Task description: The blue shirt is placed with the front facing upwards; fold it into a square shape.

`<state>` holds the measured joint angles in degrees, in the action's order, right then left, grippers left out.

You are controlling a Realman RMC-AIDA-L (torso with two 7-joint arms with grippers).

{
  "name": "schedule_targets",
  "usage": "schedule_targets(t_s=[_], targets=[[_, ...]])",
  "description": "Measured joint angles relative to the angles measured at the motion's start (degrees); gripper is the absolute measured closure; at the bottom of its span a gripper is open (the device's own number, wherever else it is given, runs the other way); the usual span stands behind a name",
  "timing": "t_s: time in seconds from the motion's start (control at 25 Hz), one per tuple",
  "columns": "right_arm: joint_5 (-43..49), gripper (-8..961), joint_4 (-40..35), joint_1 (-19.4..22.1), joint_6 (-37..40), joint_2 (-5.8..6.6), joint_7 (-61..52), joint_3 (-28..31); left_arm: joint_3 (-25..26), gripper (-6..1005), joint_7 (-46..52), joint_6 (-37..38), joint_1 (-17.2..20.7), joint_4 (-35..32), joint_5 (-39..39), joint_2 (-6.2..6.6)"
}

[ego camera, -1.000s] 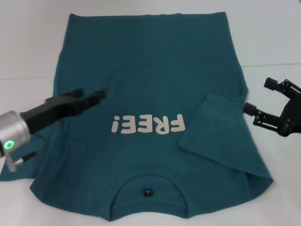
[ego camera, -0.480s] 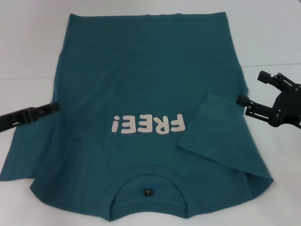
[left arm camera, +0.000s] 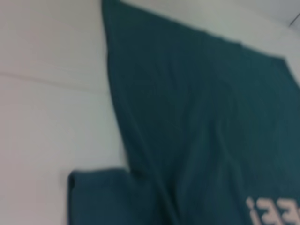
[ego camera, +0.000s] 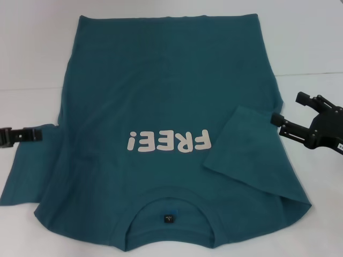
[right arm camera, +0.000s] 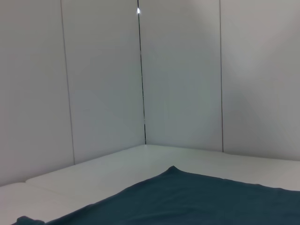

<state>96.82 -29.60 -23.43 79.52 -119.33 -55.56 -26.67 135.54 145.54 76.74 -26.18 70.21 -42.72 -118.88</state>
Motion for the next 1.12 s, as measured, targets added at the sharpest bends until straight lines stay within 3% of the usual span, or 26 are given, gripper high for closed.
schedule_targets(t_s=[0.32, 1.12], targets=[[-0.04, 8, 2.58, -0.15, -0.16, -0.13, 1.73, 0.32, 0.06, 125, 6.71, 7.41, -4.7, 0.95, 11.26, 0.79], [-0.06, 8, 5.34, -1.18, -0.99, -0.19, 3.53, 0.66, 0.54, 125, 10.01, 4.85, -5.69, -3.35, 13.89, 1.89]])
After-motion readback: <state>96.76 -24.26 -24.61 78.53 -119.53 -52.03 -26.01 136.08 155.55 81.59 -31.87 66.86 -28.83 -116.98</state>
